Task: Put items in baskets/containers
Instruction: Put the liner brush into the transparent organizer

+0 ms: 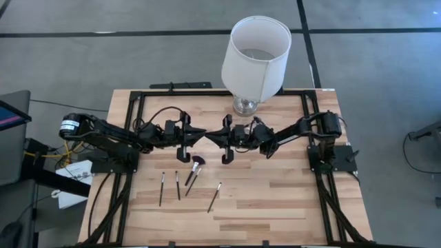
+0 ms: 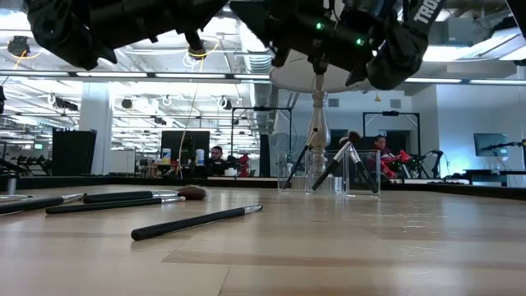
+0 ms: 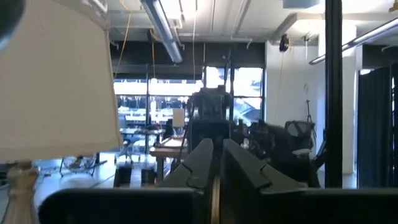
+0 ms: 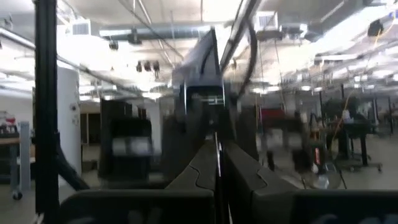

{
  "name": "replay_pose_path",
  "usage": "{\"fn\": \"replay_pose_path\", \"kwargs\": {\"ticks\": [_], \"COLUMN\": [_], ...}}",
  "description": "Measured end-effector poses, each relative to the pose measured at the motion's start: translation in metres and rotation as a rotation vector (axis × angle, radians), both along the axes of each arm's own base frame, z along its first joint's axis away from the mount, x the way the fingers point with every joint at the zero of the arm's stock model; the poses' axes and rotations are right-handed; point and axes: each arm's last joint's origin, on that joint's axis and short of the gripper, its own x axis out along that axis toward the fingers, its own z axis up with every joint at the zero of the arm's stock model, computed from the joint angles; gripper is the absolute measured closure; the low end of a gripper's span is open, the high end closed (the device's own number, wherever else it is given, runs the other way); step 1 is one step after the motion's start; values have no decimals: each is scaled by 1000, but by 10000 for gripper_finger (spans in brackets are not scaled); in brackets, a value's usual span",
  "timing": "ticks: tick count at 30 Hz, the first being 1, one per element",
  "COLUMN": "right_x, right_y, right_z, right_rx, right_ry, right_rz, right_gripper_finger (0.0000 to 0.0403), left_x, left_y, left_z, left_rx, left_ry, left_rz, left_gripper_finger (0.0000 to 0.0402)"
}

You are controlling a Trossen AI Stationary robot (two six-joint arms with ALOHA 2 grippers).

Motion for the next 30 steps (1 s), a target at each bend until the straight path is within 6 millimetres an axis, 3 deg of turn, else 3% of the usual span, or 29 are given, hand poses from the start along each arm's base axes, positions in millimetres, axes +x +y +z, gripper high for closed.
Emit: {"fn": "replay_pose_path", "kwargs": {"ticks": [12, 30], "right_x": [5, 6], "right_y": [0, 3], "right_z": [8, 9], "right_rx": [-13, -59], "right_ry": [-22, -23], "right_rz": [-6, -19], "right_gripper_finger": [400, 401], "left_x": [2, 0], "left_y": [0, 0], "left_z": [-1, -5], "left_rx": [0, 0], "left_ry": [25, 43], "left_rz": [0, -1], "left_gripper_finger": [315, 321]}}
